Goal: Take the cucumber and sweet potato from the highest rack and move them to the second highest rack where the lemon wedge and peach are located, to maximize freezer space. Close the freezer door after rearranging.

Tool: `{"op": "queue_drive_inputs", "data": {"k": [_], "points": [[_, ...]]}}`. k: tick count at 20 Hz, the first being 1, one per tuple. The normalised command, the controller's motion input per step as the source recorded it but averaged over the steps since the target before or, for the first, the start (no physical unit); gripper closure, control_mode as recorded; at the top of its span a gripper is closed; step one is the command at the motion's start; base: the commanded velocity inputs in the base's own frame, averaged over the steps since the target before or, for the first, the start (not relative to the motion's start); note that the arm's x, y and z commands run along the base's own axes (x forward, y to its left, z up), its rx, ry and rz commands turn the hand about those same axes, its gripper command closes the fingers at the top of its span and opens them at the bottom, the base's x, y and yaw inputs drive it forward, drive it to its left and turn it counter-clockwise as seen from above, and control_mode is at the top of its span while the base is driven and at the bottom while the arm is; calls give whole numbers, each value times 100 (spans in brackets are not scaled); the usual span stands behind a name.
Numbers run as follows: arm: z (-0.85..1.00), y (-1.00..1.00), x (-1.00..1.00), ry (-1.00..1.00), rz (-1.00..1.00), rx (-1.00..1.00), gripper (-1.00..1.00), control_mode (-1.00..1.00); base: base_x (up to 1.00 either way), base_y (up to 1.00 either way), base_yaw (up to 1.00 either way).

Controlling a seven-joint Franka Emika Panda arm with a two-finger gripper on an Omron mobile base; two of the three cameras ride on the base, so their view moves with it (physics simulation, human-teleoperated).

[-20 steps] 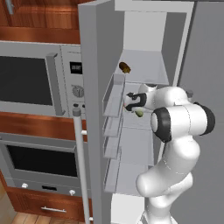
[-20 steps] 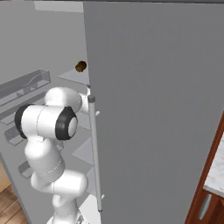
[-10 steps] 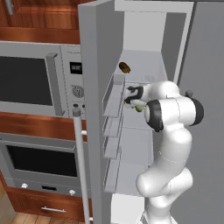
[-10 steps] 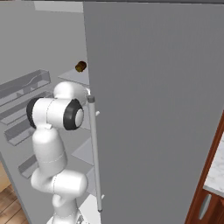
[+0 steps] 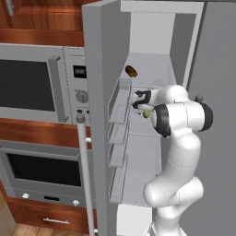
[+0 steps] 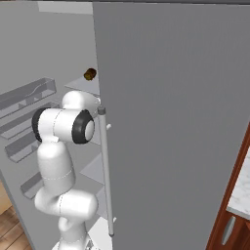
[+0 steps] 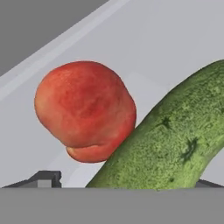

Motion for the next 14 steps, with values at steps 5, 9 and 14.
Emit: {"op": "queue_drive_inputs", "data": {"k": [5,9,14], "points": [[-27,48,-35,0,0,0,-100,-100,0,0,0],[-48,49,-34,0,0,0,-100,-100,0,0,0],[-47,44,-38,-1,0,0,-100,-100,0,0,0]]}}
